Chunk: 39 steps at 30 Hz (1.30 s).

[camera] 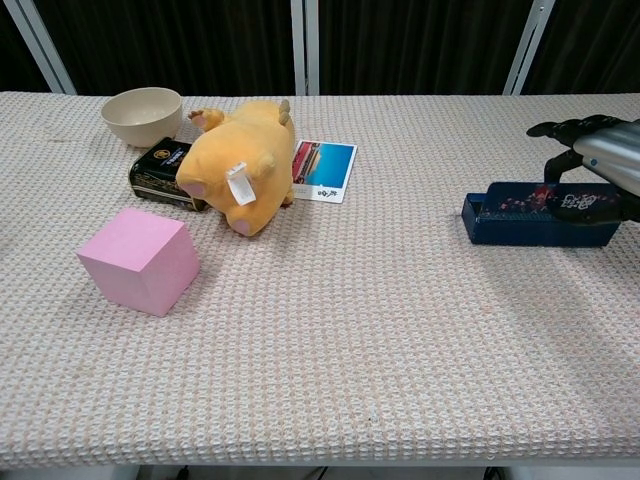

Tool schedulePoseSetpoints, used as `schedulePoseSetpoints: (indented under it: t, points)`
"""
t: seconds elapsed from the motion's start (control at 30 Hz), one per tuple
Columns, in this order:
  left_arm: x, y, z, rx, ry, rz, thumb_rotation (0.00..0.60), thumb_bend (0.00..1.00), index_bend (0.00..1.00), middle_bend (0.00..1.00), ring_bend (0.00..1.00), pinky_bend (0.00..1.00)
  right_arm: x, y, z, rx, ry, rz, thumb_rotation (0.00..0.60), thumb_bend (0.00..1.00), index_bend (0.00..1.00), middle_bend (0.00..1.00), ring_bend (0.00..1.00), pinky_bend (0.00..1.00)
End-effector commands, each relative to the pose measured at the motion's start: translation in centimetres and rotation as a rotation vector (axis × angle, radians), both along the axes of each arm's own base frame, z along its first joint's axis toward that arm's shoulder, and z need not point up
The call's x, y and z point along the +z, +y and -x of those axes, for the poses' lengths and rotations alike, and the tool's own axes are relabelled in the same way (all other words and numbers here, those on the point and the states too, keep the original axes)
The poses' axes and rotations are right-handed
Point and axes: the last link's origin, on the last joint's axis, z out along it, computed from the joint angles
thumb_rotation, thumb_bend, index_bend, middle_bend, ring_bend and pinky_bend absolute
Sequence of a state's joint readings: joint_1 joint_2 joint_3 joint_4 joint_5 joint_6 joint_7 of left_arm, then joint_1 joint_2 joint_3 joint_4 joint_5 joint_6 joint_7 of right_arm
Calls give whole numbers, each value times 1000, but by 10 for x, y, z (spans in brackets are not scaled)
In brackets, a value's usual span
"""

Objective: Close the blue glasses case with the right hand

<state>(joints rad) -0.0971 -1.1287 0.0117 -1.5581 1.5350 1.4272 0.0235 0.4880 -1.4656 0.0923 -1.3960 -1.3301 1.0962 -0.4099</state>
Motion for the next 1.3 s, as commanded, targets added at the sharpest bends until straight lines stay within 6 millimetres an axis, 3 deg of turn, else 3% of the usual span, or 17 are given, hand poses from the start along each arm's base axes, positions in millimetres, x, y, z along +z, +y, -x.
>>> schedulePoseSetpoints:
  t: [0.03, 0.07, 0.13, 0.2, 0.43, 0.5, 0.7, 0.83, 1.07, 1.3]
  points:
    - [0, 1, 0, -1, 0, 2, 597, 86, 92, 0, 14, 136, -1, -8, -2, 10, -14, 25, 600, 1000, 484, 9, 0, 0]
    - [-1, 1, -1, -2, 0, 2, 597, 86, 91, 0, 14, 136, -2, -12, -2, 12, -21, 38, 600, 997, 411, 4, 0, 0]
    - [-1, 2, -1, -1, 2, 4, 597, 86, 91, 0, 14, 136, -5, -19, -3, 23, -37, 58, 600, 940, 148, 0, 0, 0]
    - [0, 2, -1, 2, 4, 4, 597, 86, 91, 0, 15, 136, -6, -25, -4, 39, -40, 80, 600, 879, 13, 0, 0, 0]
    - [1, 2, 0, 12, 8, 2, 597, 86, 92, 0, 15, 136, -18, -48, -5, 42, -18, 138, 600, 617, 0, 0, 0, 0]
    - [2, 2, -1, 11, 7, -2, 596, 86, 92, 0, 15, 136, -18, -49, -8, 48, -40, 153, 600, 582, 0, 0, 0, 0]
    - [3, 3, -3, 3, 9, -3, 597, 86, 91, 0, 15, 136, 7, -40, -6, 81, -107, 221, 600, 516, 0, 0, 0, 0]
    - [5, 2, -6, -12, 5, -16, 595, 85, 91, 0, 14, 136, 40, -16, 0, 122, -137, 265, 600, 489, 0, 0, 0, 0]
    - [8, -2, -9, -50, -2, -66, 594, 85, 91, 0, 7, 136, 100, 68, 41, 19, -101, 312, 600, 462, 0, 0, 0, 0]
    - [14, -4, -13, -86, 2, -97, 577, 86, 91, 0, 0, 136, 118, 132, 76, -87, -92, 350, 600, 460, 0, 0, 0, 0]
